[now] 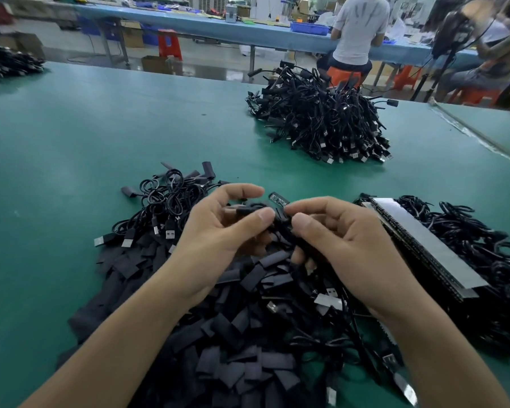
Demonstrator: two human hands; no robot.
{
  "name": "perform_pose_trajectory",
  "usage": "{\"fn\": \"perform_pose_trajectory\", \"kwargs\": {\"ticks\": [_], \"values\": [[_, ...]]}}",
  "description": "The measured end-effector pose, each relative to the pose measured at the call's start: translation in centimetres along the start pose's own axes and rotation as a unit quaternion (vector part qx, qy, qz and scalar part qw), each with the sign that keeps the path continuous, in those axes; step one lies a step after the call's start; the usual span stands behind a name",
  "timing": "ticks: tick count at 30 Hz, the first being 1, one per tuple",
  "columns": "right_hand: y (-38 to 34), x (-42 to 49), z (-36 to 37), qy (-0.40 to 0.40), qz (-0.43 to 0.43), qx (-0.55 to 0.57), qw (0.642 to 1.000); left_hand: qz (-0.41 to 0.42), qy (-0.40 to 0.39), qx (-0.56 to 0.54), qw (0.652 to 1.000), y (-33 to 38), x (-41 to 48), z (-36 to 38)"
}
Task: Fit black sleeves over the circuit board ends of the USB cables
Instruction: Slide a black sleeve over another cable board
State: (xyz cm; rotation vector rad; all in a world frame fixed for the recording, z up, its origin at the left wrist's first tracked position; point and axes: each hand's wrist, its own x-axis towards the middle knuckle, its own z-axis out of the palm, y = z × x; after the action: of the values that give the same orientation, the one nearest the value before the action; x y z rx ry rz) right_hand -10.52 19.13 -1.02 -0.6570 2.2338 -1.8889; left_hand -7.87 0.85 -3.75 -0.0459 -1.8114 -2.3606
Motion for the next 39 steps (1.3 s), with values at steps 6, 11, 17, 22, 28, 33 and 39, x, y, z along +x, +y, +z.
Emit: {"fn": "perform_pose_trajectory", "kwargs": {"ticks": [6,11,17,22,28,33,39], "values": [[0.3,-0.4,-0.1,0.021,-0.045,-0.297,0.954,0.055,0.039,-0.066,0.996,0.1,0.1,-0.2],[0.5,-0.4,-1.2,0.005,0.065,-0.423,0.904,0.055,0.054,-0.118,0.990,0.6,0.4,-0.8],[1.4,-0.2,-1.1,0.003,0.073,-0.361,0.930,0.042,0.130,0.021,0.990,-0.5,0.8,-1.1],[0.8,0.0,-1.1,0.093,-0.032,-0.218,0.971,0.031,0.127,0.276,0.952,-1.3,0.7,-1.6],[0.5,-0.1,0.3,0.070,-0.102,-0.161,0.979,0.039,-0.033,0.198,0.979,-1.3,-0.1,-0.3],[0.2,-0.4,1.2,0.054,-0.155,-0.171,0.971,0.045,-0.072,0.142,0.986,-0.6,-0.3,0.2],[0.3,-0.1,1.4,0.128,-0.131,-0.074,0.980,0.005,-0.072,-0.004,0.997,-0.1,-0.2,0.5]]}}
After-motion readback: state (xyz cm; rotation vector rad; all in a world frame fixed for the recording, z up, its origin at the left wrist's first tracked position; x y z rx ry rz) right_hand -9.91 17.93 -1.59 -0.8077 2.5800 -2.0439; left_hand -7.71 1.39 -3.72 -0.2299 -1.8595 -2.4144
